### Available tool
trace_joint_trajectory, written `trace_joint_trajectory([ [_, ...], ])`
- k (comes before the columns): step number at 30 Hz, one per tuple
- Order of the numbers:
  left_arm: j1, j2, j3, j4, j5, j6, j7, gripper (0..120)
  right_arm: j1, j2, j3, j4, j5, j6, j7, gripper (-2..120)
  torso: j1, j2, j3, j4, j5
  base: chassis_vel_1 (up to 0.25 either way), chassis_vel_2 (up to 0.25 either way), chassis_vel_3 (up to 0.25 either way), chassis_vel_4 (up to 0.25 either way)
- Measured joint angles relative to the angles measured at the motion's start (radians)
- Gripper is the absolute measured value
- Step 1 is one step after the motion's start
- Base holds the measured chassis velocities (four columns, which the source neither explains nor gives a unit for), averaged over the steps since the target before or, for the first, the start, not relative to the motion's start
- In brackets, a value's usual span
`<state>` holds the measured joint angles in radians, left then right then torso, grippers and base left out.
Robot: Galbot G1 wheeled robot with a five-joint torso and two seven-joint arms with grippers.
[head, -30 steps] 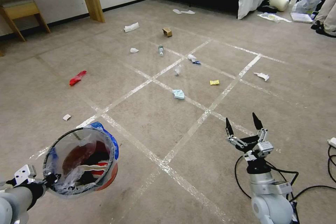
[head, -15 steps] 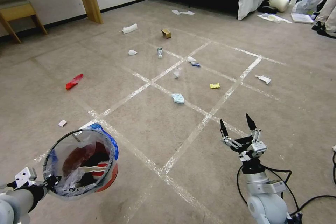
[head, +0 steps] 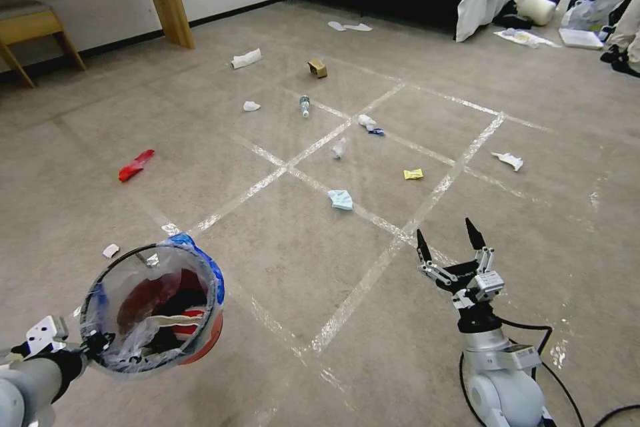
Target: Pick up the trash bin and place the garbage on the floor into it.
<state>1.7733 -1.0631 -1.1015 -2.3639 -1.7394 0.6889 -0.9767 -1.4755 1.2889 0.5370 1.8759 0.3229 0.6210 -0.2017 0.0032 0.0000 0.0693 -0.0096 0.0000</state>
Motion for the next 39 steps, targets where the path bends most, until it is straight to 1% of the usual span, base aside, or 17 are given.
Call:
trace_joint_trajectory([
  [8, 0.009, -0.004, -0.008, -0.012, 0.001, -0.001, -0.001, 0, -0.002, 0.002, -0.002, 0.0, -0.005, 0.005, 0.0, 100, 0.0, 0.0, 0.0, 0.0001, 0.0001, -0.098, 0.095, 0.09, -0.096],
  [25, 0.016, -0.008, -0.005, -0.019, 0.009, -0.001, -0.001, 0, -0.008, 0.003, 0.001, -0.001, -0.016, 0.014, -0.001, 100, 0.0, 0.0, 0.0, 0.0, 0.0002, -0.113, 0.113, 0.103, -0.118],
  [26, 0.016, -0.007, -0.005, -0.018, 0.009, -0.002, -0.001, 0, -0.007, 0.003, 0.001, -0.001, -0.016, 0.014, -0.001, 100, 0.0, 0.0, 0.0, 0.0, -0.0002, -0.123, 0.098, 0.127, -0.097],
  [39, 0.008, 0.009, -0.006, -0.003, 0.003, -0.003, 0.001, 0, 0.0, 0.007, -0.002, -0.013, -0.023, 0.013, 0.001, 100, 0.0, 0.0, 0.0, 0.0001, 0.0, -0.125, 0.12, 0.121, -0.122],
])
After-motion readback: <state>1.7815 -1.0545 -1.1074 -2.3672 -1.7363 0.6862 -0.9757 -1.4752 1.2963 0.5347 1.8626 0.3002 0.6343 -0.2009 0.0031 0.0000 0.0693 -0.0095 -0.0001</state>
